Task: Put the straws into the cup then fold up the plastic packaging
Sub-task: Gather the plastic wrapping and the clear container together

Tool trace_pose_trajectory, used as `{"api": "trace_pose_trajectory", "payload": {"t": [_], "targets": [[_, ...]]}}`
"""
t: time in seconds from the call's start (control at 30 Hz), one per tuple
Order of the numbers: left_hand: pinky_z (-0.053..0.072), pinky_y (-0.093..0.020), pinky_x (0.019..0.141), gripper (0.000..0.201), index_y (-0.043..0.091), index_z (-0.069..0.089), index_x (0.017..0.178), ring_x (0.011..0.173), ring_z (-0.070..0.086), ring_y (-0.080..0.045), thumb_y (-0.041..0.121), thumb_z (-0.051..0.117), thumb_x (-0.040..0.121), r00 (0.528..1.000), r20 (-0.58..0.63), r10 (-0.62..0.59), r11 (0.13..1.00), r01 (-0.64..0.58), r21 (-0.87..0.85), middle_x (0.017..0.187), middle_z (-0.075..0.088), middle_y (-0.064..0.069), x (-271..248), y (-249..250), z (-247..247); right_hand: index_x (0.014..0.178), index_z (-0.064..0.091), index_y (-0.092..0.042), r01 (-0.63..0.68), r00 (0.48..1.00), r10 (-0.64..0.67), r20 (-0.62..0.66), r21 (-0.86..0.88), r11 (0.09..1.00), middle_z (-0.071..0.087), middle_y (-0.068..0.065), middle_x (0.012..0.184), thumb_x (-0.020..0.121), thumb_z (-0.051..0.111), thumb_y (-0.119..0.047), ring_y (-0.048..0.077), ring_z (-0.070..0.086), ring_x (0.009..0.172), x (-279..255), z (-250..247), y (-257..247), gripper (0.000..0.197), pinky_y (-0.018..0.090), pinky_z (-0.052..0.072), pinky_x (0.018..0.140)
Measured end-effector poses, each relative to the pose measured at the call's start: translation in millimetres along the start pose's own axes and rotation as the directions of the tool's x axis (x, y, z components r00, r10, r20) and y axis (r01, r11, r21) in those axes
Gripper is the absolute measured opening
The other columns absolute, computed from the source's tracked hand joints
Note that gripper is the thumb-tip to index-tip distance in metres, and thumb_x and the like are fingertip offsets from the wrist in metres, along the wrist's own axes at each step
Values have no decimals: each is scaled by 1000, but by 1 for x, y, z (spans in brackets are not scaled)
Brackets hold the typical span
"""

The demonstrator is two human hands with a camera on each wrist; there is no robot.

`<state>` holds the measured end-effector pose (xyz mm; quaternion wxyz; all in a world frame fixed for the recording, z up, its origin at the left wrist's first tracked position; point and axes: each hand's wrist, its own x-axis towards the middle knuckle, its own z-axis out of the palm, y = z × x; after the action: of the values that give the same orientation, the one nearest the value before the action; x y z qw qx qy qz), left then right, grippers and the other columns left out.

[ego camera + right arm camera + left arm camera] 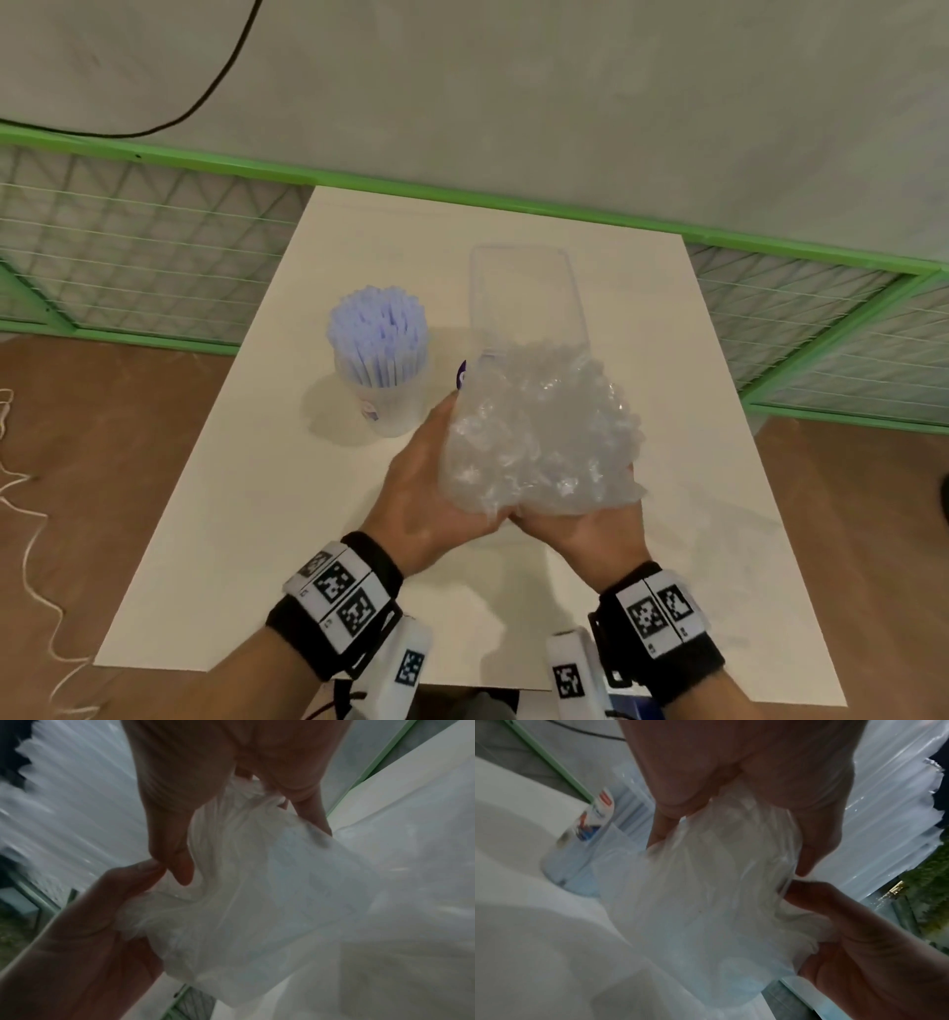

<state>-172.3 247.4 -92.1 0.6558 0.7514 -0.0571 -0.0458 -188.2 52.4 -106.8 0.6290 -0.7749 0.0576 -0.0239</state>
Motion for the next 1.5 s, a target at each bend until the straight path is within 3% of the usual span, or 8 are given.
{"api": "trace_pose_trajectory", "payload": {"t": [0.1, 0.23, 0.33, 0.5, 0.6, 0.73, 1.03, 1.5], "targets": [[51, -32, 95, 84, 32, 46, 125, 109, 65, -15, 37, 87, 52, 998, -38, 51, 998, -50, 39, 116, 67, 0, 1, 2, -23, 127, 45, -10, 51, 999, -52, -16, -60, 997, 67, 1, 116, 42, 97, -33, 12, 65, 108, 6, 27, -5, 101, 27, 52, 91], [51, -14, 82, 87, 2, 50, 127, 97, 68, -2, 22, 93, 54, 996, -53, -67, 997, 66, -32, 108, 68, -1, -3, -20, -48, 130, 42, -14, 76, 997, -74, 16, -121, 990, 66, -8, 115, 43, 99, -19, -3, 63, 106, 9, 63, 4, 103, 11, 48, 87], [49, -12, 88, 95, 7, 55, 126, 104, 64, 3, 51, 91, 50, 992, -8, -125, 991, 126, 36, 108, 70, 11, -8, -40, -58, 131, 41, -21, 24, 998, -11, 61, -212, 977, 62, -18, 114, 42, 96, -31, -14, 57, 105, 9, 79, 20, 105, 2, 41, 83], [54, -30, 92, 98, 19, 55, 125, 101, 66, -1, 44, 95, 39, 967, 17, -255, 965, 253, 72, 108, 69, 21, -8, -68, -64, 128, 40, -26, -76, 992, 96, 85, -213, 974, 67, -12, 112, 42, 95, -23, -3, 64, 104, 11, 85, 45, 102, 15, 51, 86], [53, -21, 87, 89, 25, 56, 124, 98, 66, 4, 32, 96, 45, 958, 10, -285, 953, 282, 108, 105, 69, 24, -4, -73, -64, 133, 41, -17, -84, 980, 128, 154, -262, 961, 63, -9, 117, 46, 97, -23, -7, 60, 106, 11, 81, 37, 104, 6, 48, 81], [49, -13, 81, 79, 26, 58, 122, 93, 67, 6, 24, 95, 52, 938, 14, -348, 933, 344, 103, 101, 72, 16, -3, -77, -68, 146, 24, -34, 19, 971, 56, 234, -309, 951, 39, -10, 145, 48, 95, -33, 8, 40, 135, 7, 59, 12, 122, 31, 40, 108], [51, -9, 76, 100, 12, 59, 123, 95, 70, -3, 39, 97, 35, 910, 8, -416, 910, 415, 7, 105, 73, 0, -2, -81, -66, 139, 40, -30, 275, 928, -190, 319, -248, 929, 45, -13, 141, 68, 76, -16, 16, 44, 132, 7, 16, -59, 80, 32, 45, 101], [42, 2, 54, 50, 12, 62, 104, 63, 63, 16, -1, 87, 64, 847, -109, -519, 854, 518, -47, 67, 72, 22, -7, -60, -46, 105, 57, -12, 520, 847, -467, 255, -209, 828, 53, -3, 105, 75, 59, 5, 6, 53, 103, 33, 31, -38, 35, 14, 38, 89]]}}
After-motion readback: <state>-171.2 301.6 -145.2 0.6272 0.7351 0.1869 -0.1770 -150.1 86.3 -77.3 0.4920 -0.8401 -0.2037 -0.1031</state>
